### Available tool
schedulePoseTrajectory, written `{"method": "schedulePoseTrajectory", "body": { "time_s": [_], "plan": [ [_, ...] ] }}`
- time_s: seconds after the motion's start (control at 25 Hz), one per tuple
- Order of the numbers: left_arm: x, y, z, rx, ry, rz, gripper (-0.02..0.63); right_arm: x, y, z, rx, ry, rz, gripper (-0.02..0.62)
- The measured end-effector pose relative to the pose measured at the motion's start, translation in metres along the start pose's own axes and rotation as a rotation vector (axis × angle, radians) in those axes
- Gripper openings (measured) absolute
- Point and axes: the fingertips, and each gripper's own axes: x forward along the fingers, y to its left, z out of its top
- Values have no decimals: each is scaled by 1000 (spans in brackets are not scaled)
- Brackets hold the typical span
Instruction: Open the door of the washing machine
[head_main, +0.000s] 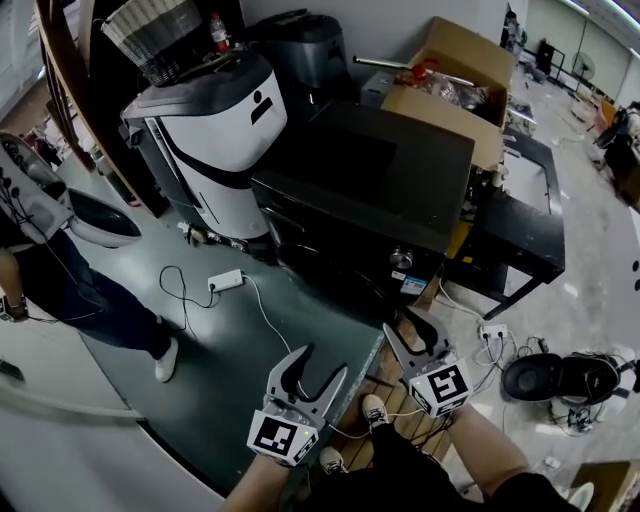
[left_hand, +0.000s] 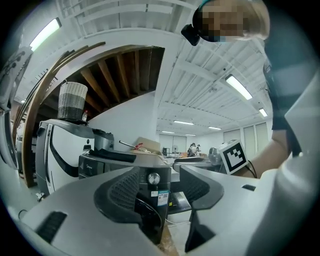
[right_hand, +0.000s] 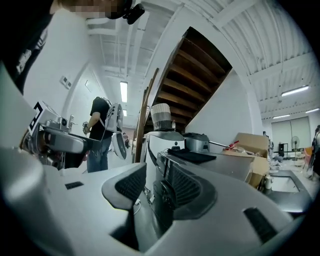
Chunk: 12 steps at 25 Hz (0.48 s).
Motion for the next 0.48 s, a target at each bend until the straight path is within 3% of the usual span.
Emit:
{"method": "schedulePoseTrajectory", "body": {
  "time_s": [0.48],
  "plan": [
    [72, 30, -57, -1, 143, 20, 258, 56, -53, -83, 45, 96, 20, 172]
  ]
}}
